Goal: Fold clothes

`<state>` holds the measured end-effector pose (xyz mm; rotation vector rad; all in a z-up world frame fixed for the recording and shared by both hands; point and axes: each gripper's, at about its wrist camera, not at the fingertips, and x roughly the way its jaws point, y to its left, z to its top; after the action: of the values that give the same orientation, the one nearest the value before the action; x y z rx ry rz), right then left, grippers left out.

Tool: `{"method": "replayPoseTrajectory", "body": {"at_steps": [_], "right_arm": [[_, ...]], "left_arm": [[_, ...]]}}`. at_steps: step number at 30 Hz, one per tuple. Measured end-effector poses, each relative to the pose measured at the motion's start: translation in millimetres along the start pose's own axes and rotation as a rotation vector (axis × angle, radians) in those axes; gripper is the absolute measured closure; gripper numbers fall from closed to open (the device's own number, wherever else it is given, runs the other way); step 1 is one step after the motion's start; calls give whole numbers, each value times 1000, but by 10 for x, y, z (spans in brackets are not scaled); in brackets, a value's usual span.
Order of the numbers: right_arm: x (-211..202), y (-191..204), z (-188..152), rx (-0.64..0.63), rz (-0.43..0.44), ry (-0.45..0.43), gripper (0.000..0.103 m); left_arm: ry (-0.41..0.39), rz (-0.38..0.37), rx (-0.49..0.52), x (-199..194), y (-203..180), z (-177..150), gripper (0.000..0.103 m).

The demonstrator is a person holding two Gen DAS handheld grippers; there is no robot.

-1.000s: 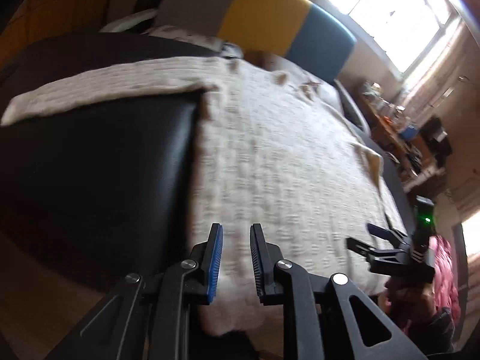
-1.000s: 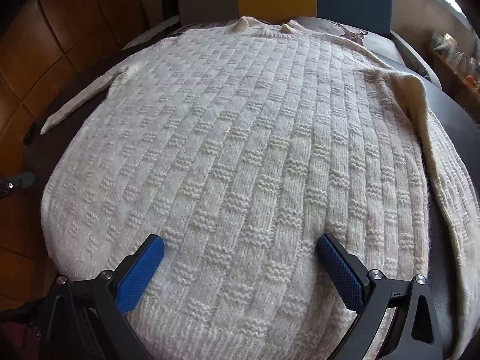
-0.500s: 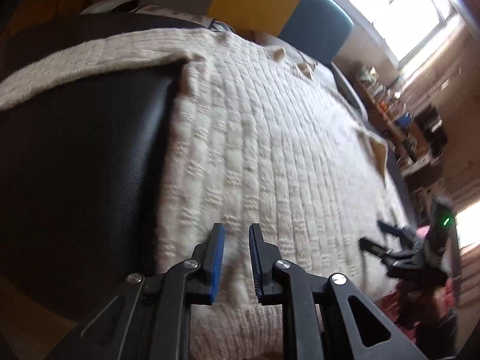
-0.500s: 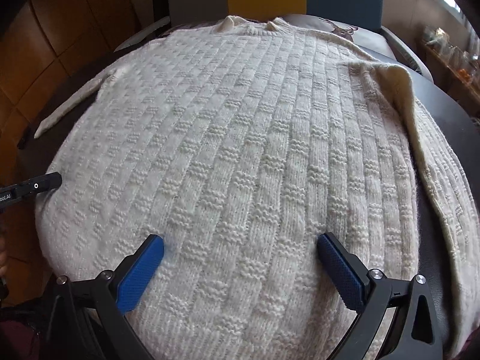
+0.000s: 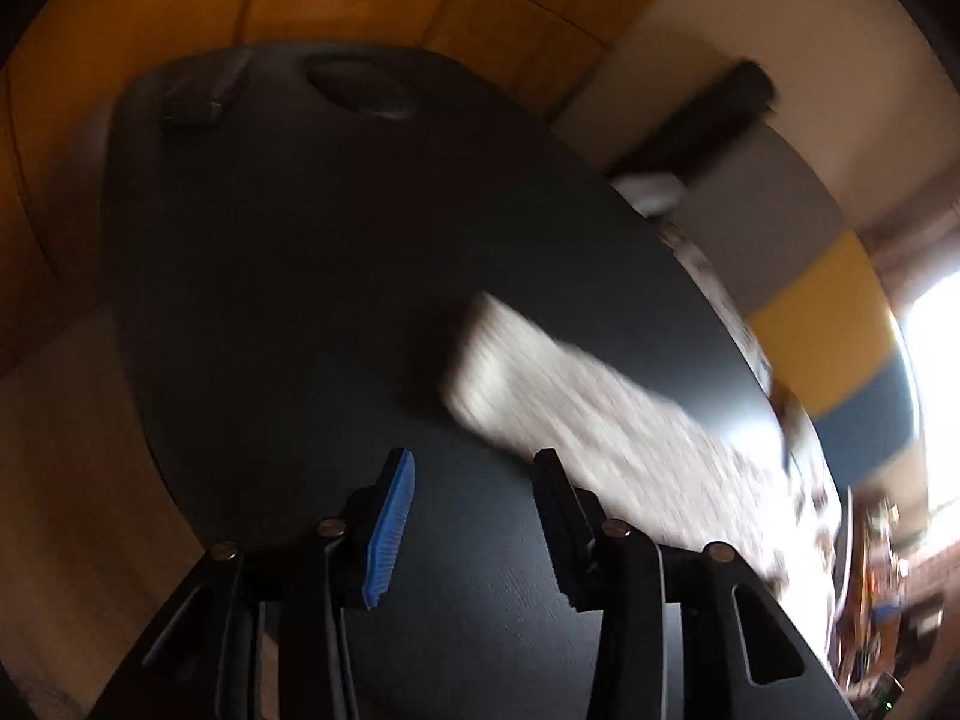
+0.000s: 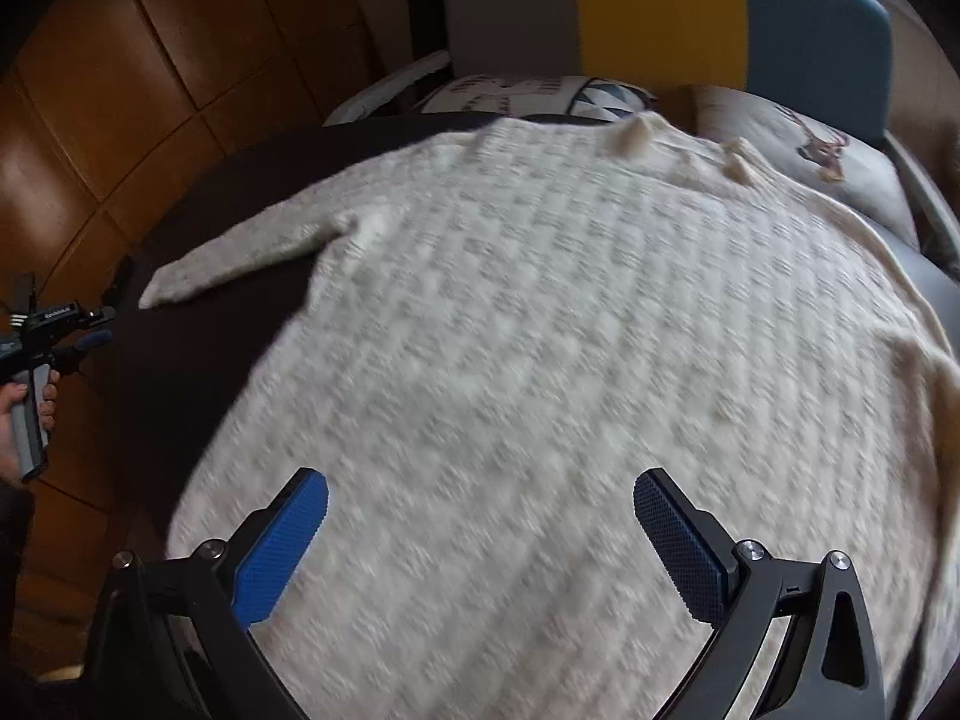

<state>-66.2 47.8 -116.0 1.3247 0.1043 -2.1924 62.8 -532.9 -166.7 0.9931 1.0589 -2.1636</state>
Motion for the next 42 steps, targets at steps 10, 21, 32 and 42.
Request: {"method": "replayPoseTrajectory", "body": {"at_steps": [10,21,32,42], "right_arm": [[751,-6,1338,-19,-34,27,0],[1475,-69,1581,-51,-204,165,0],[1211,-49,1538,-37,-179,55,0],[617,-700,567,90,-200,80,0]], "left_arm": [[79,-35,123,720,-289,341,59],[-30,179,235,788,-456,227,99],[-61,349,254,627,-740,427,90],[4,7,418,414,-1977,-485,89]]}}
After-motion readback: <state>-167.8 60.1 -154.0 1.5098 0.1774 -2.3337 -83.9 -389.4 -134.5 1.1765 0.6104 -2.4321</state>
